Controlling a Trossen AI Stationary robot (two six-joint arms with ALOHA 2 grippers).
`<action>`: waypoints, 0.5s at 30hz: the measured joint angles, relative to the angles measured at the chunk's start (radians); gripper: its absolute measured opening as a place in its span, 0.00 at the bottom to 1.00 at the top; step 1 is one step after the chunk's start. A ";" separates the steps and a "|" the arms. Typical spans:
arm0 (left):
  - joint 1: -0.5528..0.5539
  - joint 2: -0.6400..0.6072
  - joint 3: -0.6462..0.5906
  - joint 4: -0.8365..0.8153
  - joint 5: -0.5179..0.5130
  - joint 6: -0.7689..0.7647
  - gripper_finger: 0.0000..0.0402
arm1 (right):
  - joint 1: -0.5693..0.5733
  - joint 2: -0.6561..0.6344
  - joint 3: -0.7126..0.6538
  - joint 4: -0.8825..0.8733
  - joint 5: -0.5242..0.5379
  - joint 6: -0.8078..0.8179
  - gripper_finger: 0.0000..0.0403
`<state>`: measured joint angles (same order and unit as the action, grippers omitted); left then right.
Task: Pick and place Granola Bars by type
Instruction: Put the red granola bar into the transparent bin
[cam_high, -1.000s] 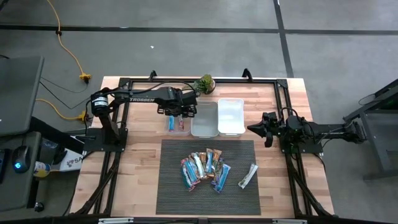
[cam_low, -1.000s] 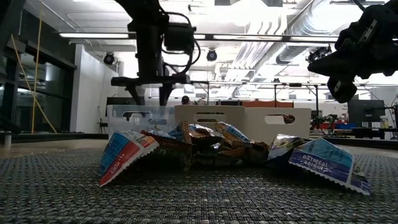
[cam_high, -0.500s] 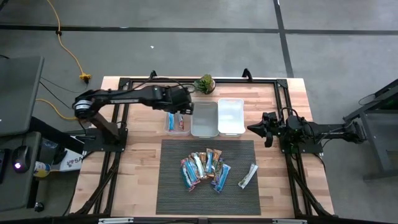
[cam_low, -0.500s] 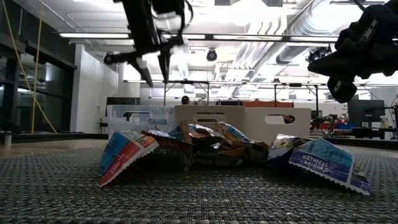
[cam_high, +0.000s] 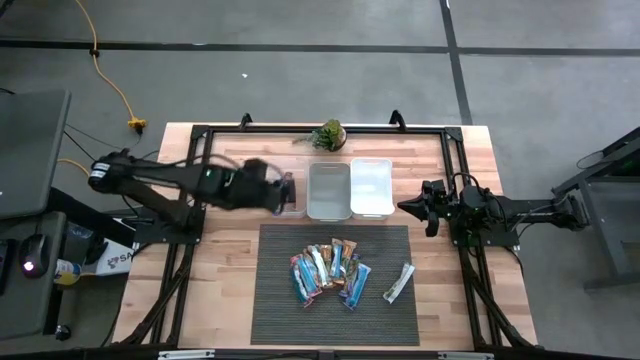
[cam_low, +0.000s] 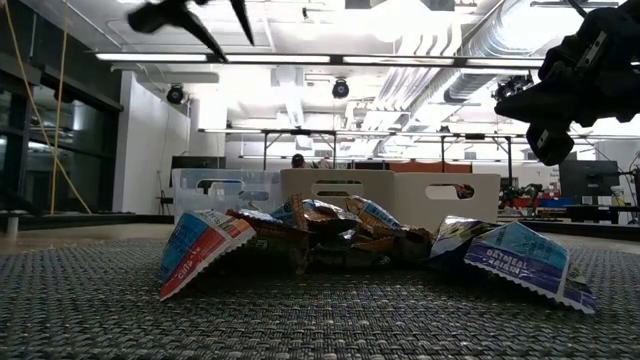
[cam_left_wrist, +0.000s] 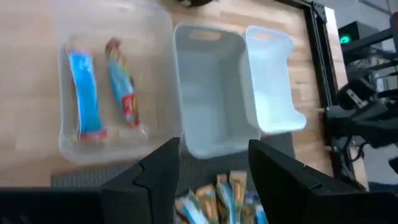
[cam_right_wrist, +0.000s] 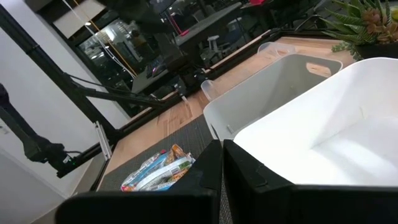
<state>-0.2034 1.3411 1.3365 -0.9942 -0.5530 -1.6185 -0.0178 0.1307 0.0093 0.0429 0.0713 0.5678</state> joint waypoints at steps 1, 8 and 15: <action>-0.039 0.000 0.000 -0.021 -0.018 -0.053 0.46 | 0.000 0.000 0.000 0.000 0.000 0.000 0.00; -0.303 0.046 0.000 -0.110 -0.114 -0.460 0.46 | 0.000 0.000 0.000 0.000 0.000 0.000 0.00; -0.439 0.160 0.000 -0.119 -0.048 -0.722 0.46 | 0.000 0.000 0.000 0.000 0.000 0.000 0.00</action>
<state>-0.6424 1.5012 1.3369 -1.1128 -0.6007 -2.3406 -0.0181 0.1307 0.0093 0.0429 0.0714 0.5678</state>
